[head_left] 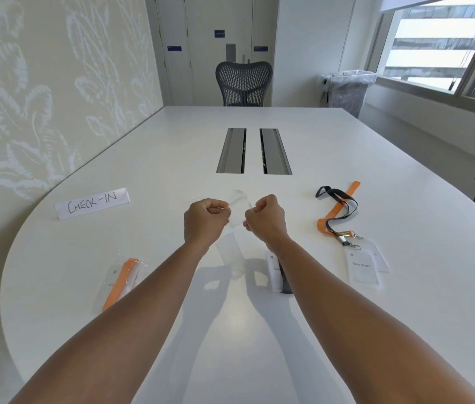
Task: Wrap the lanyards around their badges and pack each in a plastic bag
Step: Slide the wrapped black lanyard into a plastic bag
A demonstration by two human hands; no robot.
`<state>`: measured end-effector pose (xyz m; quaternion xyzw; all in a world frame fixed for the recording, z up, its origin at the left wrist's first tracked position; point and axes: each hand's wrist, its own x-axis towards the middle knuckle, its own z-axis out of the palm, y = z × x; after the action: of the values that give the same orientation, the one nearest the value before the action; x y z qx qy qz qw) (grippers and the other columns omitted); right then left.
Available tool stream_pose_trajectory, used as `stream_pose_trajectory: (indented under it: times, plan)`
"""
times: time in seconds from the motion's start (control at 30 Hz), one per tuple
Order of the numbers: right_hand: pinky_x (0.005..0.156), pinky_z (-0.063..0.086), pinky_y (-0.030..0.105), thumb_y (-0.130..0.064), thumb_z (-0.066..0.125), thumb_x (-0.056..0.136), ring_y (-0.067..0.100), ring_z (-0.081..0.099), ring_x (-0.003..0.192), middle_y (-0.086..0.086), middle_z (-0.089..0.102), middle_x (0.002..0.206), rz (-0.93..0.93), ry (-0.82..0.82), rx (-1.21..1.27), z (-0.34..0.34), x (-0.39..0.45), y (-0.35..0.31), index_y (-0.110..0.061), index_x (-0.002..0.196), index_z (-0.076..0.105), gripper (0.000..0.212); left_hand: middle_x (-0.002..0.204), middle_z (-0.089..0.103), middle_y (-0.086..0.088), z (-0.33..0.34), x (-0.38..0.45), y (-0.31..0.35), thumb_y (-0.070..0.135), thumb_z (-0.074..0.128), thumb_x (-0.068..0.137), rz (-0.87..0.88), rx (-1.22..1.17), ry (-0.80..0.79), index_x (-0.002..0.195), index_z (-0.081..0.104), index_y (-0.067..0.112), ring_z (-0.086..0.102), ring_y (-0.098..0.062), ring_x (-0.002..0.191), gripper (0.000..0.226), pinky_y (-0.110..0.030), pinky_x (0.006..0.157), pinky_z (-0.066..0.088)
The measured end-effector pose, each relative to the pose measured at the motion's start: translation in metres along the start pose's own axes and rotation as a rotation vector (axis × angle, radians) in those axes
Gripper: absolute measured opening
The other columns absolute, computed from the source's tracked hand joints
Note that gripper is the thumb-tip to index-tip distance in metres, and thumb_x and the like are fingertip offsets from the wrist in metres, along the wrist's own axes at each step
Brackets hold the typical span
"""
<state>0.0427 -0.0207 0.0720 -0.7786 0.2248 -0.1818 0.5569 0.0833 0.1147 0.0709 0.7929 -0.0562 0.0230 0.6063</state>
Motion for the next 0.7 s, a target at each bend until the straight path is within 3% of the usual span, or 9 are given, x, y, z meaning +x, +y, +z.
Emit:
stream_pose_trajectory:
  times: [0.1, 0.2, 0.3, 0.37, 0.5, 0.6, 0.7]
  plan:
    - [0.068, 0.057, 0.045, -0.01, 0.054, 0.087, 0.031, 0.069, 0.083, 0.007, 0.065, 0.094, -0.12, 0.035, -0.112, 0.0, -0.004, 0.0, -0.014, 0.089, 0.045, 0.011, 0.077, 0.075, 0.007, 0.005, -0.005, 0.006, 0.022, 0.074, 0.081, 0.034, 0.058, -0.003, 0.087, 0.074, 0.025, 0.074, -0.011, 0.074, 0.006, -0.038, 0.081, 0.061]
    - [0.067, 0.053, 0.034, -0.002, 0.053, 0.082, 0.023, 0.066, 0.09, -0.001, 0.065, 0.103, -0.176, -0.019, -0.137, -0.001, -0.005, 0.002, -0.018, 0.094, 0.059, 0.021, 0.077, 0.074, 0.009, 0.01, -0.009, 0.01, 0.024, 0.075, 0.082, 0.064, 0.105, -0.034, 0.087, 0.073, 0.026, 0.074, -0.01, 0.074, 0.006, -0.037, 0.08, 0.061]
    - [0.077, 0.054, 0.032, -0.001, 0.057, 0.081, 0.019, 0.063, 0.098, -0.002, 0.066, 0.11, -0.181, -0.064, -0.177, -0.003, -0.003, 0.003, -0.02, 0.109, 0.069, 0.036, 0.079, 0.074, 0.009, 0.013, -0.011, 0.012, 0.027, 0.076, 0.081, 0.102, 0.139, -0.055, 0.087, 0.073, 0.027, 0.074, -0.012, 0.077, 0.006, -0.037, 0.081, 0.06]
    - [0.073, 0.054, 0.031, -0.001, 0.06, 0.081, 0.019, 0.063, 0.097, -0.002, 0.065, 0.112, -0.164, -0.092, -0.2, -0.004, -0.002, 0.004, -0.019, 0.123, 0.064, 0.045, 0.081, 0.074, 0.01, 0.014, -0.01, 0.012, 0.032, 0.077, 0.08, 0.127, 0.148, -0.063, 0.087, 0.072, 0.028, 0.074, -0.011, 0.078, 0.009, -0.037, 0.081, 0.06]
    - [0.065, 0.051, 0.025, -0.003, 0.06, 0.082, 0.021, 0.067, 0.089, 0.0, 0.066, 0.106, -0.165, -0.157, -0.251, -0.011, 0.001, 0.002, -0.018, 0.137, 0.053, 0.057, 0.1, 0.07, 0.015, 0.013, -0.006, 0.01, 0.056, 0.08, 0.077, 0.157, 0.13, -0.19, 0.101, 0.068, 0.034, 0.068, -0.005, 0.095, 0.034, -0.027, 0.082, 0.053]
    - [0.074, 0.058, 0.033, -0.003, 0.063, 0.083, 0.022, 0.069, 0.088, 0.001, 0.07, 0.097, -0.152, -0.297, -0.301, -0.022, 0.004, -0.001, -0.016, 0.14, 0.051, 0.059, 0.133, 0.052, 0.006, 0.005, 0.0, 0.005, 0.051, 0.081, 0.078, 0.242, 0.186, -0.346, 0.133, 0.053, 0.033, 0.047, -0.009, 0.127, 0.064, -0.032, 0.106, 0.044]
    - [0.081, 0.06, 0.034, 0.001, 0.074, 0.077, 0.02, 0.066, 0.083, -0.001, 0.066, 0.097, -0.102, -0.419, -0.3, -0.035, 0.005, -0.003, -0.018, 0.136, 0.056, 0.065, 0.152, 0.029, 0.006, -0.01, 0.007, 0.0, 0.055, 0.089, 0.065, 0.287, 0.371, -0.504, 0.151, 0.03, 0.035, 0.023, -0.012, 0.144, 0.107, -0.039, 0.117, 0.032]
